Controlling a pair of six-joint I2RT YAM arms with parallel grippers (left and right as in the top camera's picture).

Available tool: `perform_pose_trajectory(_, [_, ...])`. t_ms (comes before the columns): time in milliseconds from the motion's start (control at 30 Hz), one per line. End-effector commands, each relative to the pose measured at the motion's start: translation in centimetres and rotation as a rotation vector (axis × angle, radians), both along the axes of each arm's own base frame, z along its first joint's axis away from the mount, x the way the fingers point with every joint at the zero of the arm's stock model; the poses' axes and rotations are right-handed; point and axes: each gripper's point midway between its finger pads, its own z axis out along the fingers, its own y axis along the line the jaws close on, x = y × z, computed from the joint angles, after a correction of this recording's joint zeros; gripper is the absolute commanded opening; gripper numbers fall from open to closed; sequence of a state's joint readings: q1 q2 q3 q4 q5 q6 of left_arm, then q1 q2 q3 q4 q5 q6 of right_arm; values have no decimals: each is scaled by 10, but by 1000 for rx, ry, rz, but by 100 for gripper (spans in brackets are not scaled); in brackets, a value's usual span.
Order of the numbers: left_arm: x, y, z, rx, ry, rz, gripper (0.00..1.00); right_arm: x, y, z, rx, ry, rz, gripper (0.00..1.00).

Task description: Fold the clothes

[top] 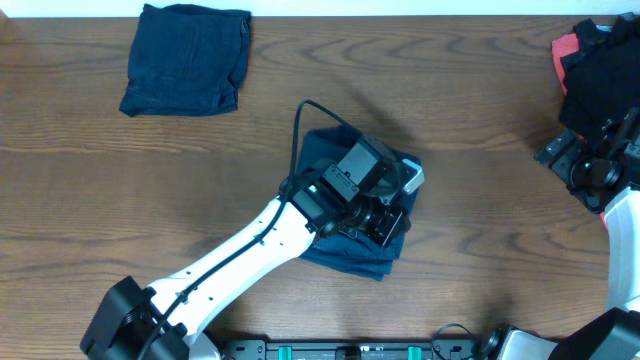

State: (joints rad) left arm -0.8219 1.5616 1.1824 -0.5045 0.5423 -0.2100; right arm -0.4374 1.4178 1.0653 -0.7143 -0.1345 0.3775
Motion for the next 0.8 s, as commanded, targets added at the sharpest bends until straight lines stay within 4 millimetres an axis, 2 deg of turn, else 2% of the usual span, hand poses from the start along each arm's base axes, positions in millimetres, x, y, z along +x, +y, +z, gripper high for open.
perform_pose_trajectory(0, [30,7,-14,69,-82,79,16,1,-5,2,-16,-1,4,99])
perform_pose_trajectory(333, [99,-6,-73,69,-148,177,17,1,-4,2,-16,-1,4,99])
perform_pose_trajectory(500, [128,-3,-89,42,-172,228,17,1,-5,2,-16,-1,4,99])
perform_pose_trajectory(633, [142,-11,-94,1,-205,238,17,1,-5,2,-16,-1,4,99])
perform_pose_trajectory(767, [144,-21,-104,-43,-163,261,17,1,-5,2,-16,-1,4,99])
